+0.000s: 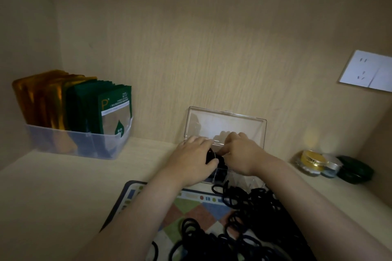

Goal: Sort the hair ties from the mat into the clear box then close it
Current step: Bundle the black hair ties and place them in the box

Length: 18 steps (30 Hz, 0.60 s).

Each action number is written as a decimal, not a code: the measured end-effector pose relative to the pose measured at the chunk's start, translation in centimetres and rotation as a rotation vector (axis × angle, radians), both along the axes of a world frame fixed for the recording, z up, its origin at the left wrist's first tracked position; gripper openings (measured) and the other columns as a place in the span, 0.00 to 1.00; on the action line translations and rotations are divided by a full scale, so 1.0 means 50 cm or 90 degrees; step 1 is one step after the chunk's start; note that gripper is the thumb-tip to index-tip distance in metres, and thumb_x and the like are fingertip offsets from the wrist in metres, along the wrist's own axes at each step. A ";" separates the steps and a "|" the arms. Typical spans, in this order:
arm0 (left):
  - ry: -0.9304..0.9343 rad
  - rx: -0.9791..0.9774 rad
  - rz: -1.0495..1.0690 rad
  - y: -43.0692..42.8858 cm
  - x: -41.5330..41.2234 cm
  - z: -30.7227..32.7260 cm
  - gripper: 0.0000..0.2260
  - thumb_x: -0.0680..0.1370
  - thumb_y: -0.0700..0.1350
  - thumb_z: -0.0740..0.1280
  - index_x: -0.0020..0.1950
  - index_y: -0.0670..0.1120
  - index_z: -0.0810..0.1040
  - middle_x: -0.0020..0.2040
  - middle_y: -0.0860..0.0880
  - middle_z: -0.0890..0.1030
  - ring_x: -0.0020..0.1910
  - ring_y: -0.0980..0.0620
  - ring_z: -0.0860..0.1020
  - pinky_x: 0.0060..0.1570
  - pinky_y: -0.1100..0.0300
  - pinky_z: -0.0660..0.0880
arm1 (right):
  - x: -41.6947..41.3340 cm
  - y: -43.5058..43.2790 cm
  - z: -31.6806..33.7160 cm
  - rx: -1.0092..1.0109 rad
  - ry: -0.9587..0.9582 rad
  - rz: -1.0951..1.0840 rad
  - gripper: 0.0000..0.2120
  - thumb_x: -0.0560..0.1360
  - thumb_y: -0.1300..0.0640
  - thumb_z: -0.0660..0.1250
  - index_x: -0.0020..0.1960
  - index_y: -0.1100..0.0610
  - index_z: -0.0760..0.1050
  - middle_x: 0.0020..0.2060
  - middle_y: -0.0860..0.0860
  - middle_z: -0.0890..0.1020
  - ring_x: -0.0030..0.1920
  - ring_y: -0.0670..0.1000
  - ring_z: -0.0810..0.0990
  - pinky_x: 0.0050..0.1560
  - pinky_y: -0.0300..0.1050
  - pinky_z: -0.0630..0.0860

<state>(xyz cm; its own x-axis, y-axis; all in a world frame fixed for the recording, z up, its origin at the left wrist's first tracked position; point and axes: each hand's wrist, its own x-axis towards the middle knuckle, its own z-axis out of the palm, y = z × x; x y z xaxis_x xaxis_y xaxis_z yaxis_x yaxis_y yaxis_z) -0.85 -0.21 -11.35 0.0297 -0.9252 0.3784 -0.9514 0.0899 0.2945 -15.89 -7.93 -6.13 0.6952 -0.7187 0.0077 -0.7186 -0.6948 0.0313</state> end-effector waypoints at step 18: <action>0.103 0.105 -0.013 0.134 0.025 0.086 0.05 0.76 0.47 0.65 0.49 0.56 0.77 0.40 0.56 0.78 0.38 0.57 0.75 0.44 0.55 0.75 | -0.032 0.139 0.006 0.158 -0.295 0.147 0.11 0.76 0.59 0.67 0.53 0.48 0.83 0.35 0.43 0.81 0.30 0.38 0.74 0.34 0.28 0.68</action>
<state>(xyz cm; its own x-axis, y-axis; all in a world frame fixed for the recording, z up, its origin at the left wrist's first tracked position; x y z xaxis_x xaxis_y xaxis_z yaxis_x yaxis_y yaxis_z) 0.40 6.49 -7.05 0.0585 -0.9751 0.2140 -0.8887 0.0467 0.4560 -17.51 -0.98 -5.85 0.7987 -0.5676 0.1997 -0.4471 -0.7820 -0.4343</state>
